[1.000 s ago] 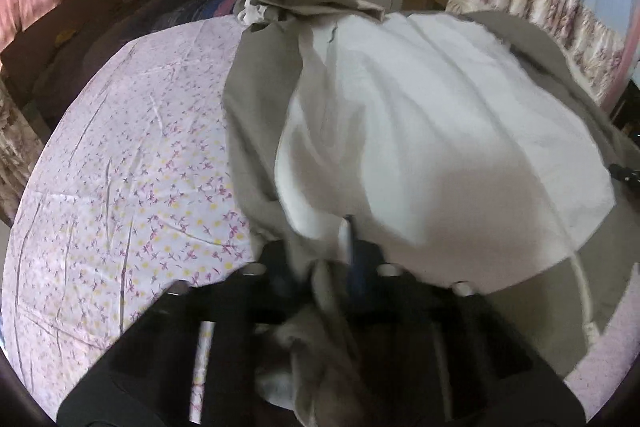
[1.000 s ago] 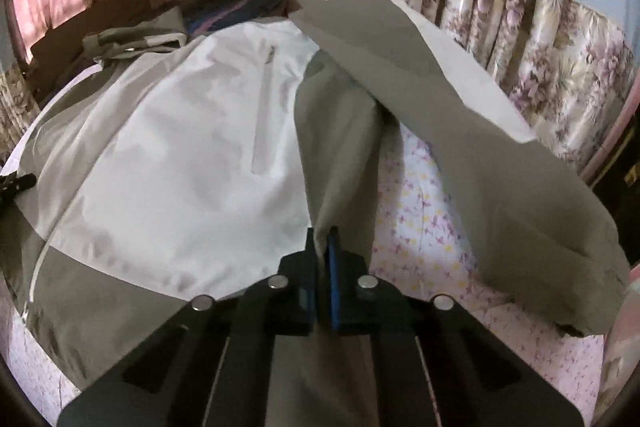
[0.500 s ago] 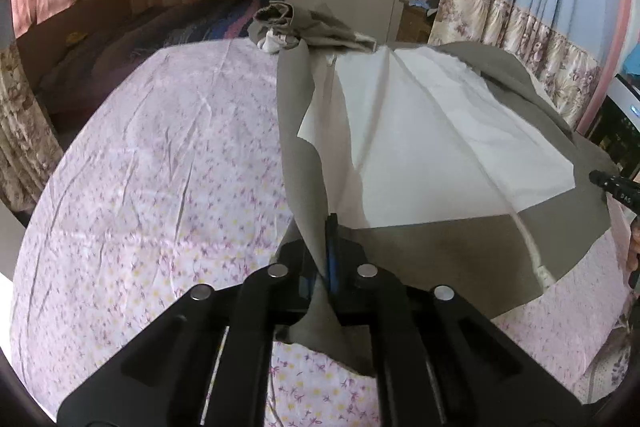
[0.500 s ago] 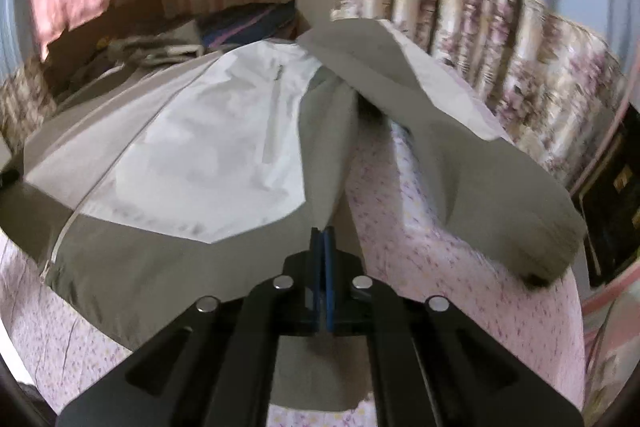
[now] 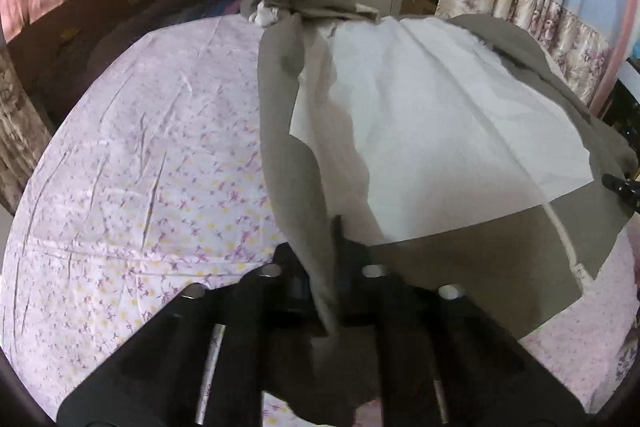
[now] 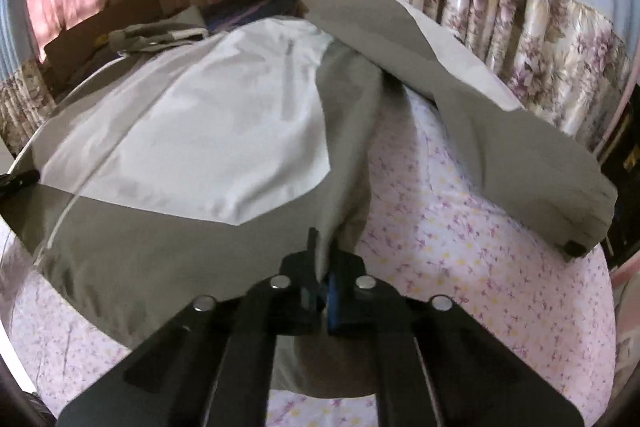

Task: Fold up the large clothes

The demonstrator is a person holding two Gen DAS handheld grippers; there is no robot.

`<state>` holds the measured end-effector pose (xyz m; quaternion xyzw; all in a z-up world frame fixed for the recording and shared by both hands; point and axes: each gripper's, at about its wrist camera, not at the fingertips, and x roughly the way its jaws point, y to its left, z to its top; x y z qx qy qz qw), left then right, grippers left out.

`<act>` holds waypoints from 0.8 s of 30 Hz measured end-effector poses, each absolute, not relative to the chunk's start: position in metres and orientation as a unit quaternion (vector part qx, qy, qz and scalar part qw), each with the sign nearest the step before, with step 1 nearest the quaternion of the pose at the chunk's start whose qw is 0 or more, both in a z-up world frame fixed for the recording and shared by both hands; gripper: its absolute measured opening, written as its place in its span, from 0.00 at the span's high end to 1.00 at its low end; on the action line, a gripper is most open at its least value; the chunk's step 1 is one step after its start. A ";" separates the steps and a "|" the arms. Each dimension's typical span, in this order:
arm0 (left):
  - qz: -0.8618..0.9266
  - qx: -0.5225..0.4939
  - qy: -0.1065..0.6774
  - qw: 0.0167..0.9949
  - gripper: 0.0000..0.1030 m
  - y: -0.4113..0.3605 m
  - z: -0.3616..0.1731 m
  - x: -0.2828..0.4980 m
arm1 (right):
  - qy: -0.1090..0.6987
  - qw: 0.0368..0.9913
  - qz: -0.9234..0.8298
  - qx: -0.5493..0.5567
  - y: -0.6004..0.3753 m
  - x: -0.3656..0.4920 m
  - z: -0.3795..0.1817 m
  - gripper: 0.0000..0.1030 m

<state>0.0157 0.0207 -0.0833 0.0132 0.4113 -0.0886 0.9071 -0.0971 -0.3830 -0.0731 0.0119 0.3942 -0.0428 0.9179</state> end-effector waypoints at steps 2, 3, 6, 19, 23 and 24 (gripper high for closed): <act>-0.086 0.022 0.384 0.919 1.00 0.018 -0.070 0.003 | 0.382 0.923 -0.037 0.017 -0.384 -0.108 -0.063 0.99; -0.085 0.022 0.376 0.922 1.00 0.021 -0.065 -0.002 | 0.379 0.925 -0.032 0.017 -0.385 -0.112 -0.058 0.99; -0.082 0.006 0.351 0.933 1.00 0.035 -0.044 -0.026 | 0.366 0.930 -0.009 0.009 -0.378 -0.130 -0.044 0.99; -0.058 0.013 0.347 0.936 0.60 0.053 -0.025 -0.089 | 0.331 0.939 -0.093 -0.016 -0.402 -0.171 -0.015 0.32; -0.021 0.029 0.289 0.957 0.11 0.067 0.016 -0.070 | 0.270 0.960 -0.078 -0.015 -0.396 -0.148 0.033 0.21; -0.017 0.028 0.282 0.959 0.09 0.071 0.023 -0.063 | 0.259 0.963 -0.070 -0.012 -0.390 -0.137 0.041 0.20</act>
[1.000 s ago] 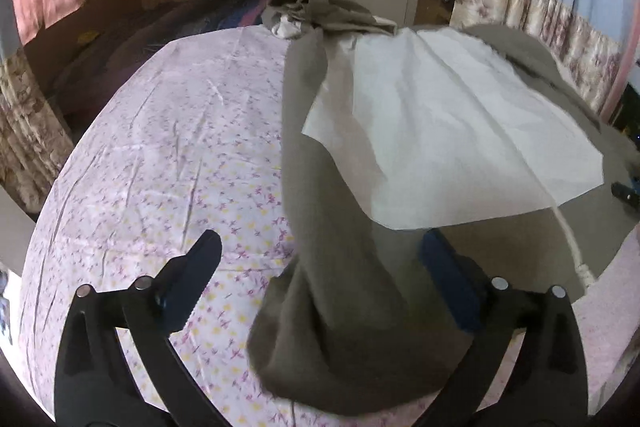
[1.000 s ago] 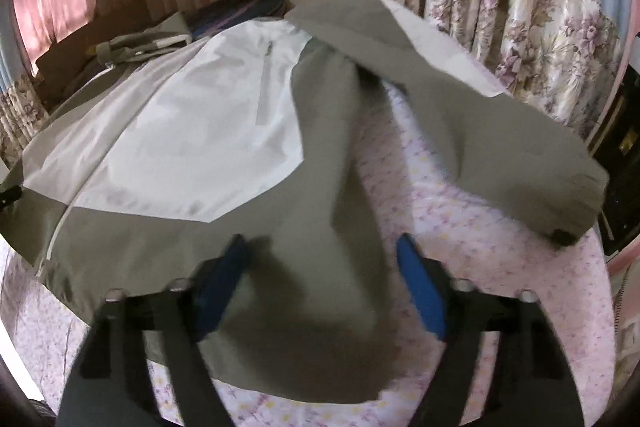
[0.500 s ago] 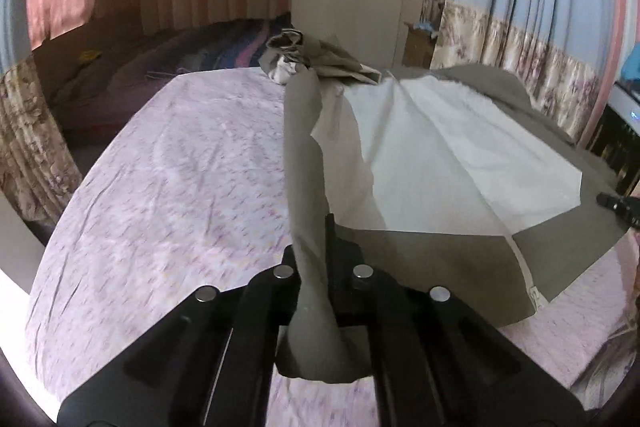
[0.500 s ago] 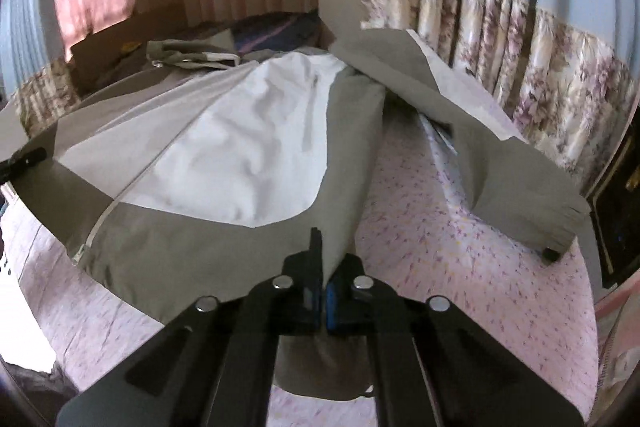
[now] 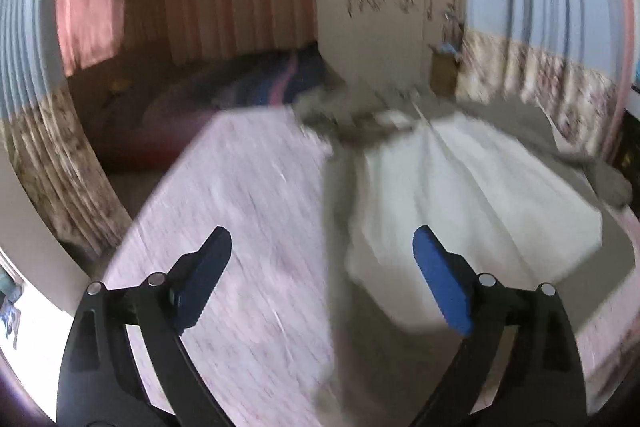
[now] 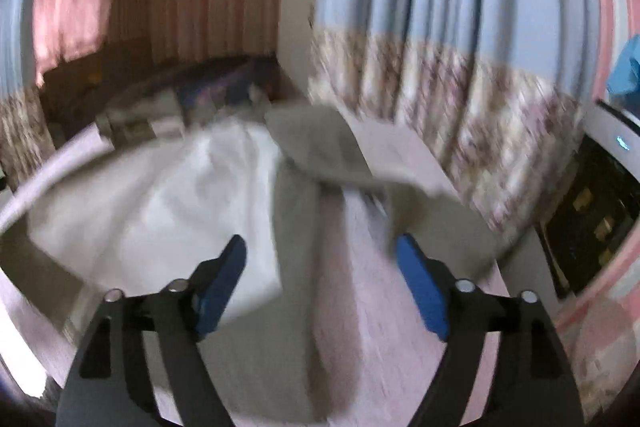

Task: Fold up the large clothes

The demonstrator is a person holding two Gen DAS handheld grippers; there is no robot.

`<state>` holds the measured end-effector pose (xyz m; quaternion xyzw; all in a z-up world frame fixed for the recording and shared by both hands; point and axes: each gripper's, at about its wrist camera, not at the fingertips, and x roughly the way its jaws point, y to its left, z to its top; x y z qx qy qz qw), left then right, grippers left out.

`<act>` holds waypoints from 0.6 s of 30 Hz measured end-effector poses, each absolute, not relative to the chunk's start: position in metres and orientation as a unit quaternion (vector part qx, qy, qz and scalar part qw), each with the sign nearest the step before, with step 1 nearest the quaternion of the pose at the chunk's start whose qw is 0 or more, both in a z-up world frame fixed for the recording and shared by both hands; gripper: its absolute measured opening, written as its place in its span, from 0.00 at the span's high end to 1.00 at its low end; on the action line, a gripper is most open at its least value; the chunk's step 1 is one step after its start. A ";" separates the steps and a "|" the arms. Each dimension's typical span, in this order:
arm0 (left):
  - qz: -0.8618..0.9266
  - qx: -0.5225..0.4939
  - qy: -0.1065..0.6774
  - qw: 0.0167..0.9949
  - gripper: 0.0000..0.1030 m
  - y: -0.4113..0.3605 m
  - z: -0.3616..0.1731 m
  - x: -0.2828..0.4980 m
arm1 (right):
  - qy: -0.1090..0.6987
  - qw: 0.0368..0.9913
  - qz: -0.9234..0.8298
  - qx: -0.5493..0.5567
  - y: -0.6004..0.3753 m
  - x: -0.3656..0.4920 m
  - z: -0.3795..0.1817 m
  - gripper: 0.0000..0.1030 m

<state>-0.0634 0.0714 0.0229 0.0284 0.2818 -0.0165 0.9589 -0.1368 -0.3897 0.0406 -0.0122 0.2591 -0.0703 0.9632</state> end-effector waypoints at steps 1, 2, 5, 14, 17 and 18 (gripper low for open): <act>-0.011 0.031 0.277 0.960 0.07 0.076 0.031 -0.050 | 0.252 0.966 -0.064 -0.010 -0.383 -0.124 0.046 0.19; -0.005 0.032 0.275 0.961 0.06 0.080 0.035 -0.036 | 0.245 0.968 -0.050 -0.009 -0.371 -0.106 0.051 0.19; 0.000 0.008 0.290 0.957 0.06 0.097 0.033 0.012 | 0.232 0.972 -0.018 -0.016 -0.339 -0.056 0.053 0.18; -0.019 -0.016 0.308 0.951 0.06 0.083 0.010 0.106 | 0.377 0.924 0.052 0.031 -0.356 0.123 -0.024 0.18; -0.044 -0.003 0.314 0.948 0.06 0.063 0.002 0.137 | 0.407 0.909 0.077 0.054 -0.369 0.165 -0.052 0.18; -0.057 0.004 0.315 0.947 0.06 0.053 -0.001 0.148 | 0.412 0.908 0.061 0.044 -0.371 0.176 -0.059 0.18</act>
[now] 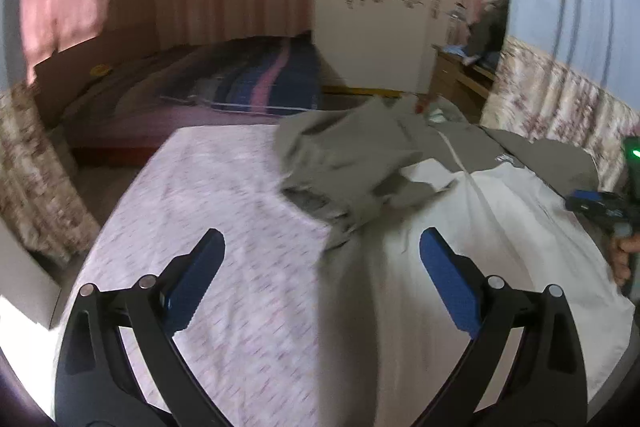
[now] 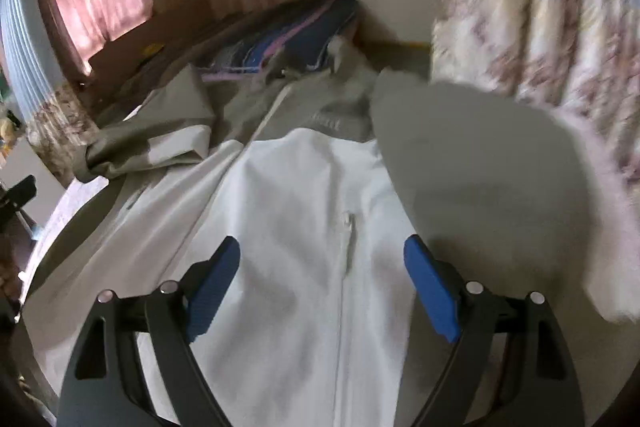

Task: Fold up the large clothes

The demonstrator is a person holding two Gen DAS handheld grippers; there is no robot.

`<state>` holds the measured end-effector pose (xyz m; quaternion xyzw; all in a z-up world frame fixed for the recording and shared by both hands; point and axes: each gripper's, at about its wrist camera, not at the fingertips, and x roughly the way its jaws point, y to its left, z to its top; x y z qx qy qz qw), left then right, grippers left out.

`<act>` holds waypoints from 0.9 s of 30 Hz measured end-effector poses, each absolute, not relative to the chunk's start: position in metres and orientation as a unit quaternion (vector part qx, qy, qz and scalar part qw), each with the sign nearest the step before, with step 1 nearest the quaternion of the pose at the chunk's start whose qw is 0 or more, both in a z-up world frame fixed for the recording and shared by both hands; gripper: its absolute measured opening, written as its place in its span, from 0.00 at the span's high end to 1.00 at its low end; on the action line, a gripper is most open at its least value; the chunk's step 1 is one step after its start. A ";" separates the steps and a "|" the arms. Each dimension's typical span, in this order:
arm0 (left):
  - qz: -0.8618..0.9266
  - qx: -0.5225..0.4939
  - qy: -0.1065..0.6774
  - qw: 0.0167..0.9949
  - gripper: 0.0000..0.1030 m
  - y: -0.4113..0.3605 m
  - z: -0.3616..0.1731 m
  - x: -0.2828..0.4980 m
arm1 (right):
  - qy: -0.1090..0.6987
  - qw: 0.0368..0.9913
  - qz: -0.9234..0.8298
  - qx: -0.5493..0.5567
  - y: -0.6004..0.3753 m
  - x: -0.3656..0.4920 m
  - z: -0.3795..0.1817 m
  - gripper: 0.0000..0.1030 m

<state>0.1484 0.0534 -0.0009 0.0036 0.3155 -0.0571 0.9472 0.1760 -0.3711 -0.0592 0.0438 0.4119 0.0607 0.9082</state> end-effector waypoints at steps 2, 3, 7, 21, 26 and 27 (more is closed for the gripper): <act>-0.073 0.013 0.321 0.944 0.06 0.041 -0.008 0.167 | 0.405 0.913 0.019 0.030 -0.384 0.200 -0.068 0.18; -0.081 0.021 0.325 0.942 0.05 0.033 -0.014 0.182 | 0.401 0.915 0.005 0.030 -0.392 0.207 -0.067 0.18; -0.070 0.050 0.342 0.936 0.05 0.011 -0.036 0.230 | 0.365 0.927 -0.085 0.029 -0.435 0.244 -0.061 0.18; -0.038 0.018 0.337 0.941 0.03 0.031 -0.055 0.244 | 0.358 0.920 -0.158 0.014 -0.463 0.241 -0.034 0.18; -0.027 0.014 0.301 0.953 0.03 0.051 -0.025 0.219 | 0.290 0.954 -0.079 -0.004 -0.371 0.188 0.004 0.11; -0.023 0.017 0.299 0.954 0.03 0.054 -0.022 0.216 | 0.281 0.957 -0.066 -0.004 -0.351 0.178 0.008 0.11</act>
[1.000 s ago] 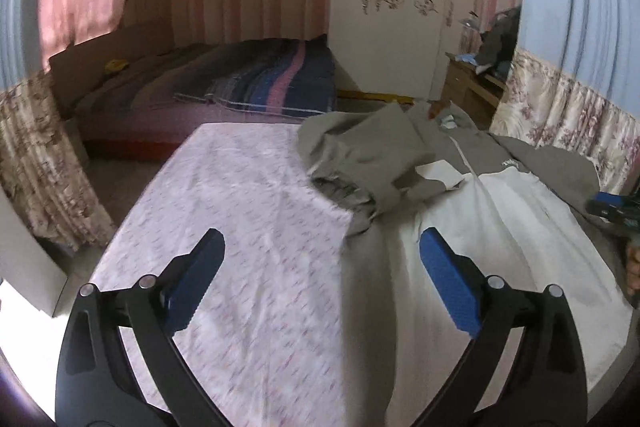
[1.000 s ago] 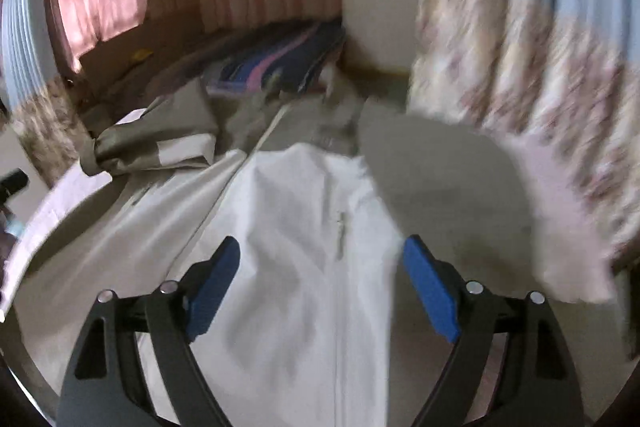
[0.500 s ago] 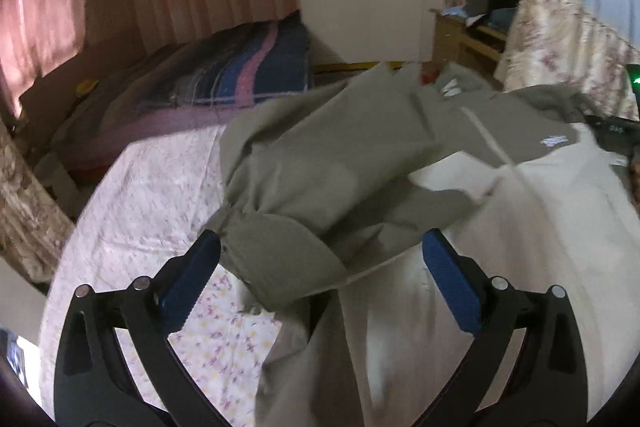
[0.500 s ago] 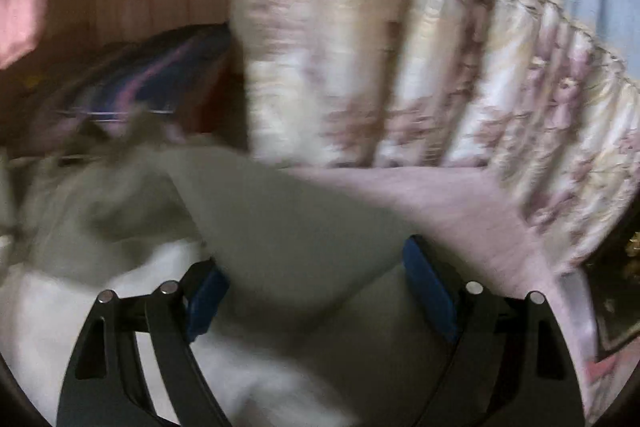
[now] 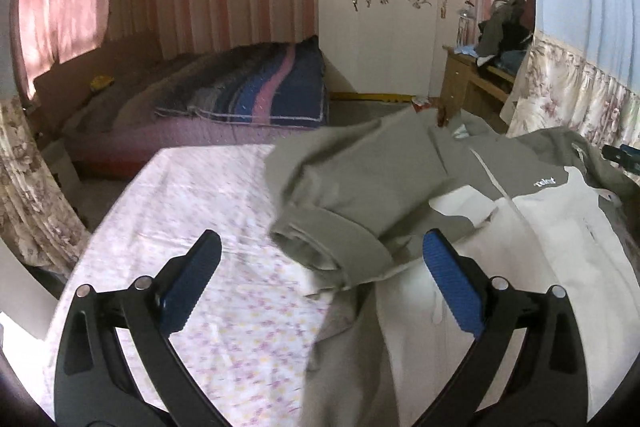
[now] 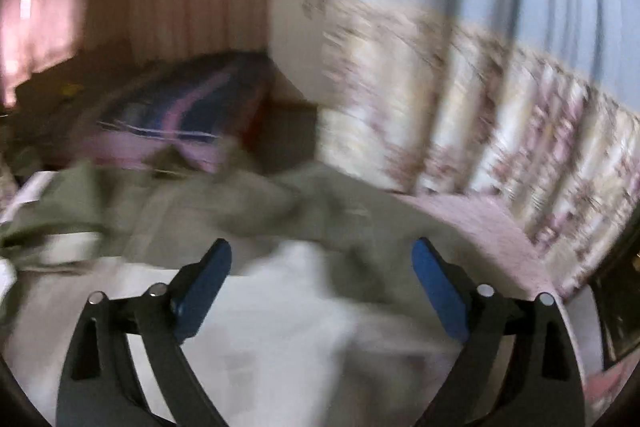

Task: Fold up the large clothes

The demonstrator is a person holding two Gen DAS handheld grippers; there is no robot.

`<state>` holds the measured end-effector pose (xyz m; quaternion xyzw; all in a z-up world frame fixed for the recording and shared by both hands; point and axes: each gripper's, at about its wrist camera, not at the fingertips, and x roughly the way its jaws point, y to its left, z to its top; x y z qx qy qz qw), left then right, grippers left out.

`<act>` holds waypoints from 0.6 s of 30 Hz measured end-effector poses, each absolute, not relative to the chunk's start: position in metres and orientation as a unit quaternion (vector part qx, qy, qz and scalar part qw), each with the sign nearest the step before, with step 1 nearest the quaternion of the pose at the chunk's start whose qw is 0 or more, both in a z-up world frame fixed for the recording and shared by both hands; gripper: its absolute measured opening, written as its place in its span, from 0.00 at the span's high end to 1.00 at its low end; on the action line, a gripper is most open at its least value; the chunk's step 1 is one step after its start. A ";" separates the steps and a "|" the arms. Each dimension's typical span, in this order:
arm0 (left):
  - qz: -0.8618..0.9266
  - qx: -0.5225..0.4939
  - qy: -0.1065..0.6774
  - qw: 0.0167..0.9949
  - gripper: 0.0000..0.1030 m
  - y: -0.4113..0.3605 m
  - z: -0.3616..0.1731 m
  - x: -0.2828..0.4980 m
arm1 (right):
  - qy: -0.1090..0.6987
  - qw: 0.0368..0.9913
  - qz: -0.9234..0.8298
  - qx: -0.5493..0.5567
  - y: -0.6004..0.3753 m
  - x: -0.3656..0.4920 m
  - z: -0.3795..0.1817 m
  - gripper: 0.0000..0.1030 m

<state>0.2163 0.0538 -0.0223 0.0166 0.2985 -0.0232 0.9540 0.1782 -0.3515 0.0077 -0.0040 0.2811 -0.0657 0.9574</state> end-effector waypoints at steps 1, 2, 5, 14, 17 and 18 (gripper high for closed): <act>-0.021 0.020 0.294 0.955 0.03 0.057 -0.020 0.214 | 0.271 0.962 -0.043 -0.001 -0.325 0.166 0.011 0.10; -0.020 0.025 0.289 0.957 0.03 0.061 -0.017 0.212 | 0.267 0.963 -0.031 0.000 -0.309 0.162 0.013 0.10; -0.038 0.052 0.272 0.960 0.03 0.075 -0.019 0.209 | 0.256 0.967 0.000 0.003 -0.250 0.142 0.012 0.10; -0.009 0.039 0.263 0.964 0.03 0.148 -0.037 0.217 | 0.255 0.966 0.032 -0.034 -0.097 0.141 -0.005 0.10; -0.004 0.010 0.266 0.964 0.03 0.172 -0.039 0.219 | 0.265 0.962 0.047 -0.042 -0.062 0.148 -0.011 0.10; -0.001 0.000 0.267 0.964 0.03 0.179 -0.040 0.219 | 0.268 0.961 0.054 -0.047 -0.049 0.151 -0.013 0.10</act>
